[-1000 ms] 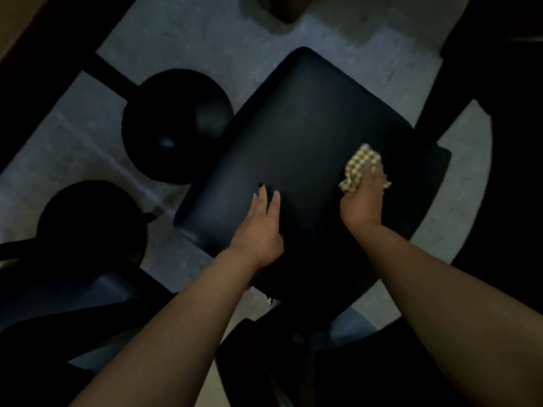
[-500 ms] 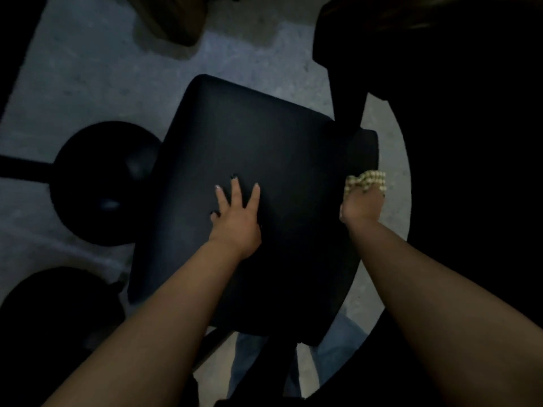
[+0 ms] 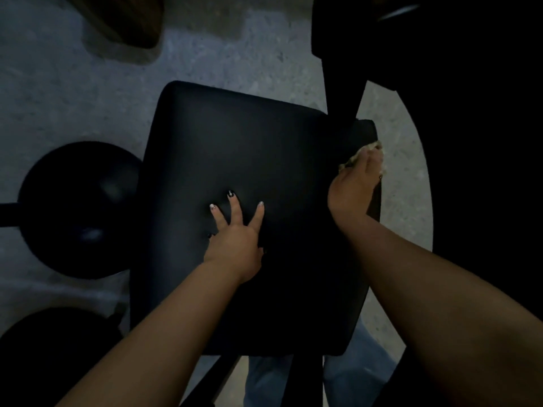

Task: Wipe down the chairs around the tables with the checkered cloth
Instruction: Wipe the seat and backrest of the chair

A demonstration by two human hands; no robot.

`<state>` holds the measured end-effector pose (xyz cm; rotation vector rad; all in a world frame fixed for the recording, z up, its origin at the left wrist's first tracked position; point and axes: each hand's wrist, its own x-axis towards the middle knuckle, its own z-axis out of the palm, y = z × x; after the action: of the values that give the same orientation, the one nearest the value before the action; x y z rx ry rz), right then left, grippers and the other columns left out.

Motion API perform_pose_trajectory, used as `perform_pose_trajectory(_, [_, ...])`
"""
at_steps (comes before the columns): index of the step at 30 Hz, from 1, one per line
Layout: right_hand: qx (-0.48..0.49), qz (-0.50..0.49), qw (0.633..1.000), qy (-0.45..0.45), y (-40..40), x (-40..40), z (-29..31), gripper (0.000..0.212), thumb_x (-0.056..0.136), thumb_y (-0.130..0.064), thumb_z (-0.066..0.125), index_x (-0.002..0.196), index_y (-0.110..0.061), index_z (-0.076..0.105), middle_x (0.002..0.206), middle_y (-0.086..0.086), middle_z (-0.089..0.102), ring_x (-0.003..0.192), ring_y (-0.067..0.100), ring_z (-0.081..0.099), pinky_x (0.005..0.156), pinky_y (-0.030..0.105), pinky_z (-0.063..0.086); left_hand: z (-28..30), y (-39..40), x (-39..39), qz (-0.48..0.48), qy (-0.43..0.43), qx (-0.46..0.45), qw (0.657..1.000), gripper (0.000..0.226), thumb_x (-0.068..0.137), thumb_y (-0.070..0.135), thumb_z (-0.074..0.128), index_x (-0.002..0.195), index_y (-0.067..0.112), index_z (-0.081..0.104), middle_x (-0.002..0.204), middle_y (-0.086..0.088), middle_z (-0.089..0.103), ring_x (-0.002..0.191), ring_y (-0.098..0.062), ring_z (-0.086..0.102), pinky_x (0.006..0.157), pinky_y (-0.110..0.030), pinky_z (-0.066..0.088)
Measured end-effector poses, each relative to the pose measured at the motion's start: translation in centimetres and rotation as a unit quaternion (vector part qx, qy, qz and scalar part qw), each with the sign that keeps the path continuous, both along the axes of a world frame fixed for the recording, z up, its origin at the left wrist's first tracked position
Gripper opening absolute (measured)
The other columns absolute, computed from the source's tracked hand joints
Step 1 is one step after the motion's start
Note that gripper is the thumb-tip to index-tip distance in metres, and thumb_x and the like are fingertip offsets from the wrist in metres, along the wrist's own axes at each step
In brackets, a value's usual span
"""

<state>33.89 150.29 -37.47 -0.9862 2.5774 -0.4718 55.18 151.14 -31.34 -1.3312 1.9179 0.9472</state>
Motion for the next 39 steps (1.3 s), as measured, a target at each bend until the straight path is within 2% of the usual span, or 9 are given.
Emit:
perform_pose_trajectory(6, [0.027,0.220,0.974,0.048,-2.6,6.3,0.1,0.066,0.091,-0.013,0.038,0.149,0.003,0.013,0.156,0.026,0.011,0.145,0.039,0.006,0.117,0.047,-0.004,0.7,-2.5,3.6,0.169,0.132,-0.085,0.973,0.053,0.096,0.032,0.053,0.146,0.032,0.039,0.159,-0.006,0.021,0.143,-0.029,0.030,0.113,-0.028,0.026])
perform_pose_trajectory(10, [0.005,0.372,0.928,-0.016,-2.7,9.6,0.2,0.064,0.091,-0.009,0.043,0.150,-0.003,0.018,0.159,0.016,0.010,0.147,0.033,-0.001,0.117,0.043,-0.006,0.5,-2.0,4.3,0.149,0.159,-0.140,0.966,0.049,0.094,0.023,0.056,0.143,0.025,0.047,0.158,-0.007,0.024,0.137,-0.028,0.040,0.109,-0.031,0.033])
perform_pose_trajectory(14, [0.002,0.356,0.934,-0.029,-1.7,6.8,0.6,0.067,0.085,0.003,0.042,0.149,-0.002,0.023,0.158,0.017,0.014,0.147,0.032,0.003,0.119,0.047,0.002,-0.2,0.9,4.0,0.088,0.192,-0.110,0.971,0.042,0.097,0.029,0.053,0.139,0.021,0.052,0.158,-0.003,0.023,0.147,-0.034,0.011,0.114,-0.040,0.030])
perform_pose_trajectory(17, [0.037,0.224,0.974,0.018,1.1,1.7,0.2,0.065,0.088,0.000,0.038,0.149,0.000,0.018,0.157,0.022,0.012,0.146,0.035,0.005,0.119,0.042,0.000,-1.2,2.2,4.6,0.046,0.180,-0.097,0.978,0.048,0.096,0.033,0.056,0.142,0.022,0.048,0.161,-0.001,0.014,0.147,-0.033,-0.013,0.114,-0.041,0.027])
perform_pose_trajectory(22, [0.047,-0.033,0.998,-0.039,4.9,-1.8,0.2,0.058,0.095,-0.006,0.039,0.150,-0.002,0.019,0.155,0.019,0.017,0.143,0.031,0.020,0.116,0.033,0.017,-2.1,2.5,5.0,0.057,0.193,-0.090,0.975,0.053,0.091,0.024,0.064,0.142,0.022,0.048,0.162,0.001,0.011,0.144,-0.027,-0.021,0.114,-0.040,0.026])
perform_pose_trajectory(25, [0.030,-0.134,0.989,-0.061,4.1,0.3,0.4,0.062,0.089,-0.006,0.044,0.148,-0.005,0.023,0.151,0.021,0.022,0.136,0.037,0.026,0.110,0.043,0.025,-2.0,2.3,5.1,0.068,0.194,-0.075,0.976,0.056,0.090,0.017,0.064,0.143,0.023,0.047,0.162,0.002,0.009,0.144,-0.026,-0.022,0.113,-0.038,0.027])
perform_pose_trajectory(29, [0.059,-0.027,0.998,-0.008,3.5,8.0,0.1,0.070,0.086,-0.006,0.050,0.149,-0.001,0.019,0.155,0.027,0.010,0.143,0.042,0.005,0.117,0.053,0.008,-1.8,2.0,5.0,0.083,0.215,-0.078,0.970,0.058,0.086,-0.003,0.059,0.139,0.019,0.052,0.160,-0.003,0.016,0.147,-0.033,-0.013,0.113,-0.034,0.023])
perform_pose_trajectory(34, [0.008,0.294,0.954,-0.065,5.6,16.1,-0.2,0.070,0.089,-0.003,0.052,0.150,-0.005,0.018,0.159,0.017,0.003,0.146,0.027,-0.012,0.115,0.040,-0.012,-2.0,1.7,5.8,0.072,0.225,-0.084,0.968,0.046,0.083,-0.003,0.064,0.126,0.012,0.064,0.157,-0.009,0.024,0.146,-0.029,-0.004,0.106,-0.035,0.032])
perform_pose_trajectory(39, [0.009,0.242,0.970,-0.008,7.9,9.4,0.0,0.069,0.077,0.009,0.043,0.145,0.003,0.031,0.152,0.028,0.023,0.143,0.042,0.016,0.117,0.046,0.008,-2.5,1.3,6.6,0.057,0.245,-0.100,0.963,0.046,0.080,-0.008,0.065,0.124,0.007,0.065,0.155,-0.008,0.028,0.147,-0.033,0.005,0.111,-0.028,0.020])
